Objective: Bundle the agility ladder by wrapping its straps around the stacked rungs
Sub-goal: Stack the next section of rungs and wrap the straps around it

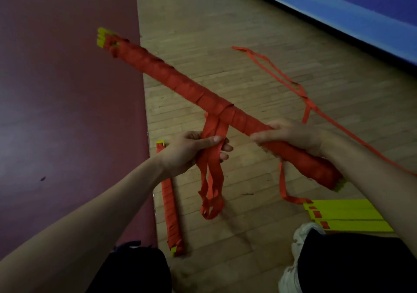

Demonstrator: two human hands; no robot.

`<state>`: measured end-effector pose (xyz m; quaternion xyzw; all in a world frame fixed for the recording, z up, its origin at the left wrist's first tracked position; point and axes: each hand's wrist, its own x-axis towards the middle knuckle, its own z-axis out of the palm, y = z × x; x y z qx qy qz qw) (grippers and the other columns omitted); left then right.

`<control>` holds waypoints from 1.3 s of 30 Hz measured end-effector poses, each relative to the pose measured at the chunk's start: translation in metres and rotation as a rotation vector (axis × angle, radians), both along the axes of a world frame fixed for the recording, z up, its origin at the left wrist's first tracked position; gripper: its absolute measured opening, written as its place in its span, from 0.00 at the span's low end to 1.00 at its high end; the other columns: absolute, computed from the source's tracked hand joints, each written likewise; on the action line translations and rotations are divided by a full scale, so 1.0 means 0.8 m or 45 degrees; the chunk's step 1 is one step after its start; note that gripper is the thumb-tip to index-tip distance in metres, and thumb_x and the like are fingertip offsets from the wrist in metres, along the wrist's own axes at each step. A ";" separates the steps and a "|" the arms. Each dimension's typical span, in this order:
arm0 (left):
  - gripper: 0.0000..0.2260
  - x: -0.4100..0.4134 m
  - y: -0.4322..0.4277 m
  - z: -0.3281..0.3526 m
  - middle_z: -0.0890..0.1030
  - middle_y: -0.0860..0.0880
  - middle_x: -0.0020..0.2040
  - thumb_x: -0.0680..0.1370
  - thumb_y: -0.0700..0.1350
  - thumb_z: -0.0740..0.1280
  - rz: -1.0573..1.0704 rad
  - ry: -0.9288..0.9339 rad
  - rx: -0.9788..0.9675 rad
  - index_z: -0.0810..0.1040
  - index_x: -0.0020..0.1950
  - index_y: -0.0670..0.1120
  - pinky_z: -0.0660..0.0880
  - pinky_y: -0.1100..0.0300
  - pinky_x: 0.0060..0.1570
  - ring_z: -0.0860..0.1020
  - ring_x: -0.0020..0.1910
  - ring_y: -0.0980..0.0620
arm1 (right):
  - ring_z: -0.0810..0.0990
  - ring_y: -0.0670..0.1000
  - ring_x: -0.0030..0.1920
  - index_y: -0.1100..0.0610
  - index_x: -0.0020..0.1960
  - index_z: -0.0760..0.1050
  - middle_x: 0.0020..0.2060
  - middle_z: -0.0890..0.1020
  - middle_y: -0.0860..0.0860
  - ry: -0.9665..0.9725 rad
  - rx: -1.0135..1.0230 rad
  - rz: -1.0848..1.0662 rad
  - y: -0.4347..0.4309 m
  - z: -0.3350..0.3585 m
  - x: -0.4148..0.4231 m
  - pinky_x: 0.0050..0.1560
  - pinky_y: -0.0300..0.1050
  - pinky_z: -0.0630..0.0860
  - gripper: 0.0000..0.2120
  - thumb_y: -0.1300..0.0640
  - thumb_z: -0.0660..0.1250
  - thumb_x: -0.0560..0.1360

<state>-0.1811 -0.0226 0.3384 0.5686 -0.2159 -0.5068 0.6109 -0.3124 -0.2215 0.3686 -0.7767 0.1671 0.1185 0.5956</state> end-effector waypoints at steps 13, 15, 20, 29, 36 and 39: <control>0.09 -0.008 -0.010 0.006 0.84 0.42 0.37 0.80 0.39 0.62 0.222 0.127 0.110 0.78 0.50 0.33 0.82 0.59 0.37 0.84 0.35 0.51 | 0.80 0.46 0.45 0.45 0.46 0.79 0.40 0.82 0.44 -0.095 -0.835 -0.044 0.002 -0.025 0.019 0.43 0.41 0.74 0.15 0.36 0.71 0.68; 0.09 -0.009 -0.012 0.008 0.84 0.43 0.36 0.80 0.39 0.62 0.262 0.147 0.097 0.77 0.49 0.34 0.81 0.60 0.35 0.84 0.34 0.52 | 0.79 0.48 0.48 0.42 0.53 0.77 0.44 0.82 0.45 -0.089 -0.945 -0.036 0.006 -0.025 0.020 0.50 0.44 0.75 0.20 0.33 0.69 0.67; 0.09 -0.008 -0.011 0.008 0.84 0.43 0.38 0.81 0.38 0.62 0.266 0.112 0.097 0.78 0.50 0.33 0.82 0.59 0.39 0.84 0.35 0.53 | 0.79 0.55 0.56 0.44 0.64 0.67 0.54 0.80 0.48 -0.126 -1.450 -0.014 0.024 -0.030 0.020 0.53 0.49 0.70 0.27 0.32 0.64 0.71; 0.23 -0.009 -0.008 0.011 0.83 0.43 0.43 0.74 0.57 0.68 0.212 -0.112 0.136 0.80 0.57 0.38 0.79 0.60 0.38 0.82 0.40 0.51 | 0.79 0.55 0.57 0.54 0.68 0.65 0.59 0.77 0.50 -0.411 -1.850 -0.072 0.055 -0.037 0.017 0.42 0.47 0.68 0.27 0.44 0.67 0.75; 0.25 -0.012 -0.013 0.011 0.82 0.42 0.38 0.78 0.59 0.63 0.376 0.078 0.194 0.80 0.59 0.39 0.76 0.63 0.30 0.81 0.32 0.51 | 0.82 0.55 0.35 0.59 0.50 0.78 0.36 0.82 0.52 -0.822 -1.913 -0.160 0.059 -0.047 0.016 0.29 0.40 0.69 0.29 0.52 0.83 0.53; 0.22 -0.007 -0.009 0.009 0.83 0.40 0.41 0.78 0.56 0.63 0.362 0.037 0.187 0.80 0.57 0.39 0.78 0.61 0.36 0.82 0.36 0.50 | 0.80 0.53 0.51 0.54 0.64 0.71 0.50 0.80 0.48 -0.594 -1.657 -0.067 0.063 -0.038 0.017 0.42 0.47 0.73 0.29 0.45 0.75 0.68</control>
